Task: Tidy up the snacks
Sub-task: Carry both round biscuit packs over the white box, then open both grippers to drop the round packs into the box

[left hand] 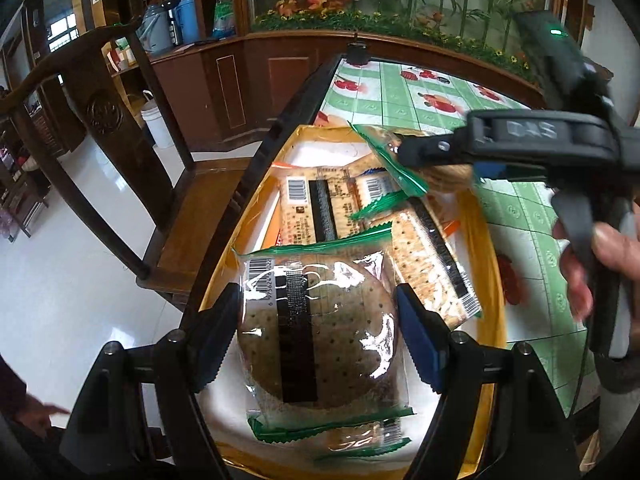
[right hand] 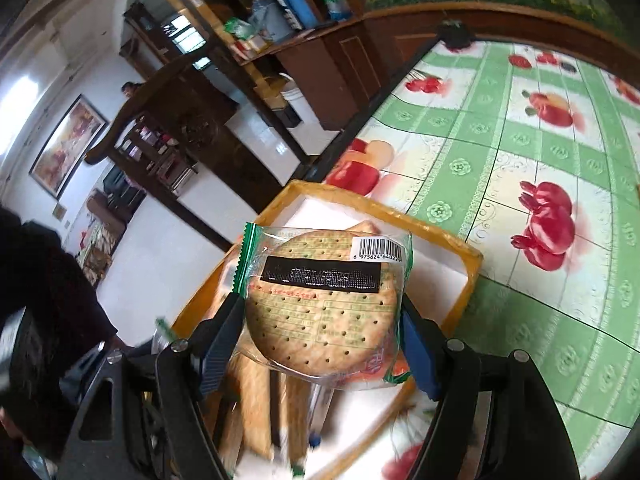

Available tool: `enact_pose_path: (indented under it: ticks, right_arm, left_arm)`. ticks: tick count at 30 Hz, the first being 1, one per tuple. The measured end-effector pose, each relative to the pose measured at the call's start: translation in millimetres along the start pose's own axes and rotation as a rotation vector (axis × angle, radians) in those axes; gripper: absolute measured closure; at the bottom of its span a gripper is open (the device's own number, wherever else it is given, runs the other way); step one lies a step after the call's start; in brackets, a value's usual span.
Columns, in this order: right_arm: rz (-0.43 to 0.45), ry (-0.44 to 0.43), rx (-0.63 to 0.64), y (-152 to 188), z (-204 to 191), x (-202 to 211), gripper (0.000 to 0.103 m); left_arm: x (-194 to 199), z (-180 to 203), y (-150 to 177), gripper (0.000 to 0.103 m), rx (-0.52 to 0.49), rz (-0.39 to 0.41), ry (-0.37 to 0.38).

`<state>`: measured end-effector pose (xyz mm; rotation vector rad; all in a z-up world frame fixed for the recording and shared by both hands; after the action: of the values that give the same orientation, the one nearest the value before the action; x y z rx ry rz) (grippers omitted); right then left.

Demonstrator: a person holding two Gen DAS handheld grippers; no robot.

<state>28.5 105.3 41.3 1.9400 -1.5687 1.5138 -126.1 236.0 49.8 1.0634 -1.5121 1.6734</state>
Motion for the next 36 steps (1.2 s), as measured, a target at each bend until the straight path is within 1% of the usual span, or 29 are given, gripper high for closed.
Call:
enact_pose_path:
  ticks: [2,3,6,8,10,14,17,22,25,31,36]
  right_arm:
    - [-0.023,0.022,-0.042,-3.8,8.3,-10.9,0.029]
    - [-0.032,0.016,-0.058,-4.0,12.0,-14.9,0.027]
    - [-0.032,-0.047,-0.108,-3.4,22.1,-16.1,0.025]
    - [-0.056,-0.058,-0.112,-1.3,22.0,-12.1,0.025]
    - [-0.061,-0.061,-0.116,-0.7,21.4,-6.6,0.024]
    - [-0.046,-0.062,-0.119,5.9,21.4,9.1,0.022]
    - [-0.031,-0.047,-0.119,9.5,21.5,18.2,0.022]
    - [0.003,-0.064,-0.115,14.4,21.3,33.5,0.022]
    - [0.003,-0.062,-0.102,18.1,20.8,38.5,0.022]
    - [0.030,-0.074,-0.109,30.4,27.3,52.8,0.022]
    - [0.048,-0.073,-0.098,42.1,28.9,63.6,0.022]
  left_arm:
    - [-2.4,-0.5,-0.1,0.026,0.000,-0.003,0.003]
    - [-4.2,-0.4,0.0,0.026,-0.004,-0.005,-0.001]
    - [-9.6,-1.2,-0.1,0.026,-0.005,-0.009,-0.014]
    - [-12.8,-3.3,0.1,0.026,0.007,-0.017,-0.007]
    - [-14.3,-4.2,0.8,0.025,0.022,-0.018,0.001]
    - [-13.6,-3.9,1.3,0.022,0.031,-0.015,-0.016]
    - [-10.1,-6.6,1.5,0.020,0.048,-0.012,-0.007]
    - [-0.2,-10.7,-2.6,0.016,0.095,0.017,0.018]
    - [0.8,-5.3,-5.1,0.016,0.081,0.017,0.013]
    - [7.6,9.0,-11.7,0.016,0.067,0.043,0.022]
    - [6.7,32.3,-18.9,0.016,0.028,0.046,0.035]
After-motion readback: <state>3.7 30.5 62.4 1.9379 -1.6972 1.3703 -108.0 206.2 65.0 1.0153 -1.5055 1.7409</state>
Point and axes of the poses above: each gripper's, at about its wrist camera, not at the fingertips, and x roughly against the way its jaws point, z to its right, y to its underside, the point moved 1 cm from there along -x, roughly the way its jaws point, and after that the axes turned 9 degrees about -z, right-handed, at the moved point
